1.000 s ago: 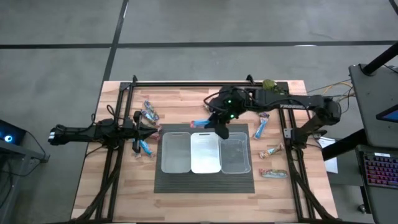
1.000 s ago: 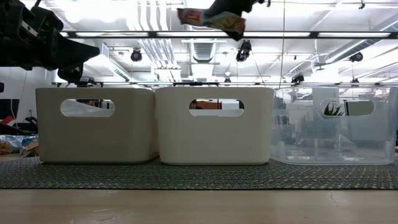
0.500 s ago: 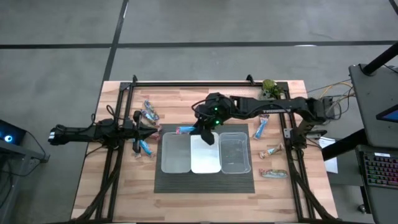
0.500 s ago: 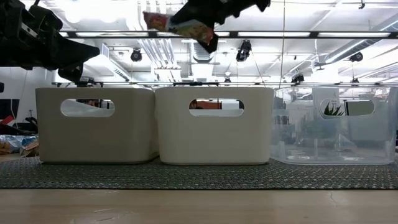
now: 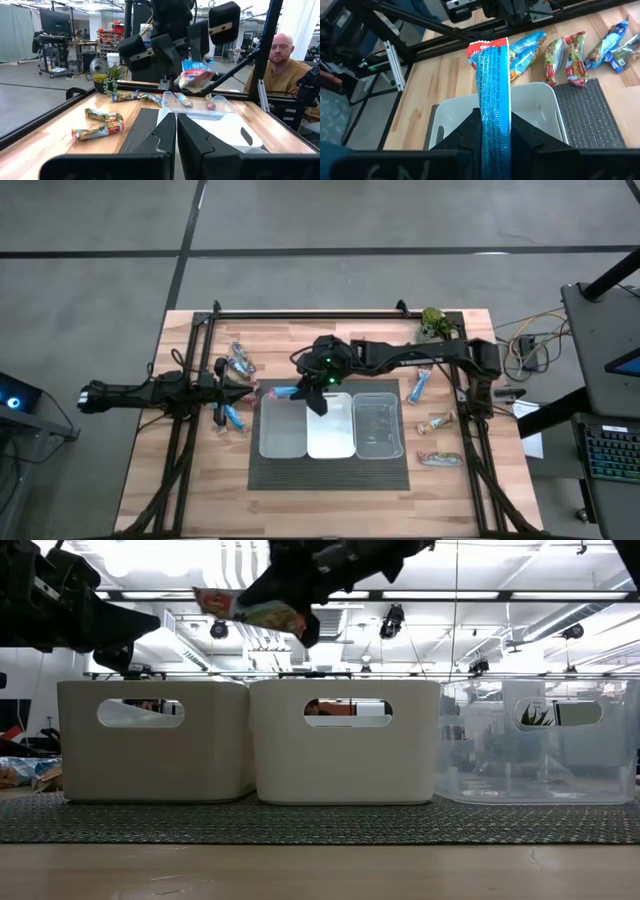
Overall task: Pick and place Granola Bars by type
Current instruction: Put the red granola bar into the gray bin
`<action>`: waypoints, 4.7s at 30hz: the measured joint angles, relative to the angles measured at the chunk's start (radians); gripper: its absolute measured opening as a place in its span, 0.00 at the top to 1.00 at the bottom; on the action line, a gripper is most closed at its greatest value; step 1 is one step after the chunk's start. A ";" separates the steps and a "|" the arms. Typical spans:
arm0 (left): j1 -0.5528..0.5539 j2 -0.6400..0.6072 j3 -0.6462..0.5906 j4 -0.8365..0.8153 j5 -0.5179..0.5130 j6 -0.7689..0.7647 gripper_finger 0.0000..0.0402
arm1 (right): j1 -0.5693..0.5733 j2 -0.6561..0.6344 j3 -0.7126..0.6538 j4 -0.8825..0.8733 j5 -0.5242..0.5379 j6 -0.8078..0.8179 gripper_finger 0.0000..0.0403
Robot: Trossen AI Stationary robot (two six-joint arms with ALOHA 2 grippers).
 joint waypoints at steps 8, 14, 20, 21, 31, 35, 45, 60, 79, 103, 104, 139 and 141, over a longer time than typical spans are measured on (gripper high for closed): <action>0.000 0.001 0.000 0.000 0.000 0.000 1.00 | 0.000 0.091 0.068 -0.004 -0.027 -0.010 0.85; 0.000 0.001 0.000 0.000 0.000 0.000 1.00 | 0.000 0.158 0.129 -0.013 -0.029 -0.009 0.85; 0.000 0.001 0.000 0.000 0.000 0.000 1.00 | 0.000 0.210 0.190 -0.031 -0.029 -0.011 0.85; 0.000 0.001 0.000 0.000 0.000 0.000 1.00 | 0.000 0.216 0.197 -0.046 -0.029 -0.014 0.85; 0.000 0.001 0.000 0.000 0.000 0.000 1.00 | 0.000 0.217 0.203 -0.066 -0.028 -0.051 0.85; 0.000 0.001 0.000 0.000 0.000 0.000 1.00 | 0.000 0.216 0.203 -0.066 -0.026 -0.056 0.85; 0.000 0.001 0.000 0.000 0.000 0.000 1.00 | 0.000 0.237 0.202 -0.058 -0.015 -0.084 0.85; 0.000 0.001 0.000 -0.001 0.000 0.000 1.00 | 0.000 0.249 0.202 -0.035 0.009 -0.082 0.85; 0.000 0.001 0.000 -0.002 0.000 0.000 1.00 | 0.003 0.249 0.162 -0.022 0.021 -0.089 0.85; 0.000 0.001 0.000 -0.002 0.000 0.000 1.00 | 0.004 0.249 0.147 0.019 0.019 -0.088 0.85; 0.000 0.001 0.000 -0.002 0.000 0.000 1.00 | 0.004 0.249 0.147 0.020 0.019 -0.088 0.85; 0.000 0.001 0.000 -0.003 0.000 0.000 1.00 | 0.004 0.250 0.147 0.050 0.020 -0.051 0.85; 0.000 0.001 0.000 -0.003 0.000 0.000 1.00 | 0.004 0.250 0.147 0.050 0.020 -0.051 0.85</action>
